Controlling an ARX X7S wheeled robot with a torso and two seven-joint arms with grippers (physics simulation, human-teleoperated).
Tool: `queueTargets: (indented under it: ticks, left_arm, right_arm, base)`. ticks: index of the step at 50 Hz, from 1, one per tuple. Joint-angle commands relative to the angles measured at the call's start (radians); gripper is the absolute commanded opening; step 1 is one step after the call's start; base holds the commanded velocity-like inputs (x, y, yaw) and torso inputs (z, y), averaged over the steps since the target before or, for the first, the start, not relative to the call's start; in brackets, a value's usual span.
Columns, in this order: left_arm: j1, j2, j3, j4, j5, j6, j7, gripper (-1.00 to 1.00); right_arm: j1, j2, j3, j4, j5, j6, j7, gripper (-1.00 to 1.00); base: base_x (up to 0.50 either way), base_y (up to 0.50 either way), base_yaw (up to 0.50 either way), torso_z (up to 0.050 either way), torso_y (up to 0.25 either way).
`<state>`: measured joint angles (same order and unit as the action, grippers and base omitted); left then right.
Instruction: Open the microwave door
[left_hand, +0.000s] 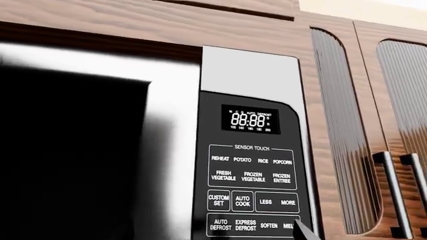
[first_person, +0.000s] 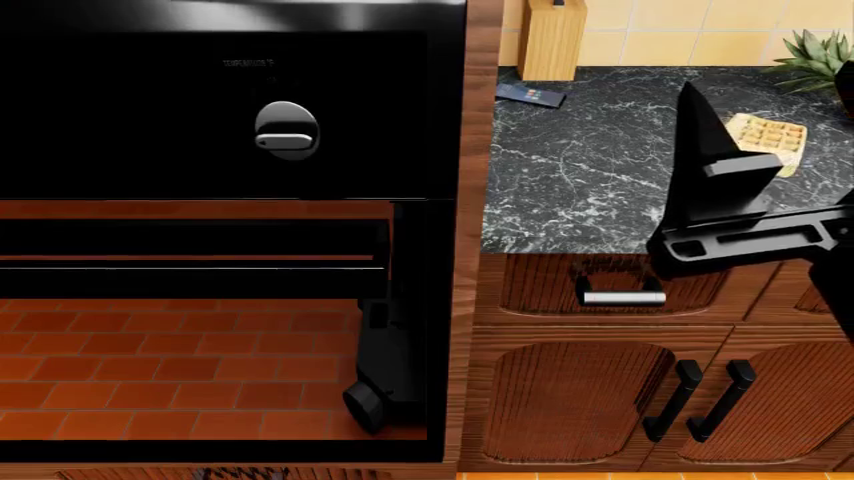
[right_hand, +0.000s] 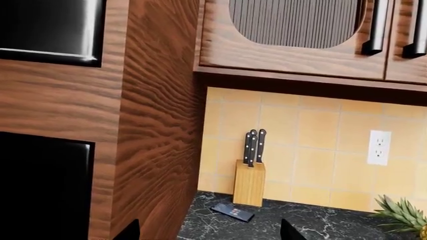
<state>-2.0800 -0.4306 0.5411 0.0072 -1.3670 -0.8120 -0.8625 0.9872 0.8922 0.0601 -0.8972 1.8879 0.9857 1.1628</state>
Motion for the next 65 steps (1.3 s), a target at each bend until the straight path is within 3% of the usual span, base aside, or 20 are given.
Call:
queueTargets:
  ticks: [1, 30, 50, 65]
  left_arm:
    - [0.101, -0.07, -0.056, 0.101, 0.027, -0.033, -0.125, 1.0]
    - [0.278, -0.268, -0.205, 0.363, -0.109, -0.025, -0.439, 1.0]
    - [0.301, -0.399, -0.281, 0.469, -0.212, -0.046, -0.558, 1.0]
    - [0.403, -0.531, -0.366, 0.576, -0.33, -0.022, -0.657, 1.0]
  right_arm:
    - [-0.021, -0.012, 0.004, 0.004, -0.03, 0.005, -0.023, 1.0]
    - [-0.019, -0.037, -0.02, 0.019, -0.071, 0.012, -0.053, 1.0]
    - [-0.024, -0.044, -0.026, 0.019, -0.083, 0.009, -0.06, 1.0]
    - [-0.055, -0.043, -0.01, 0.011, -0.098, 0.002, -0.075, 1.0]
  base:
    - [0.0, 0.0, 0.0, 0.0, 0.0]
    - [0.0, 0.0, 0.0, 0.0, 0.0]
    - [0.0, 0.0, 0.0, 0.0, 0.0]
    - [0.0, 0.0, 0.0, 0.0, 0.0]
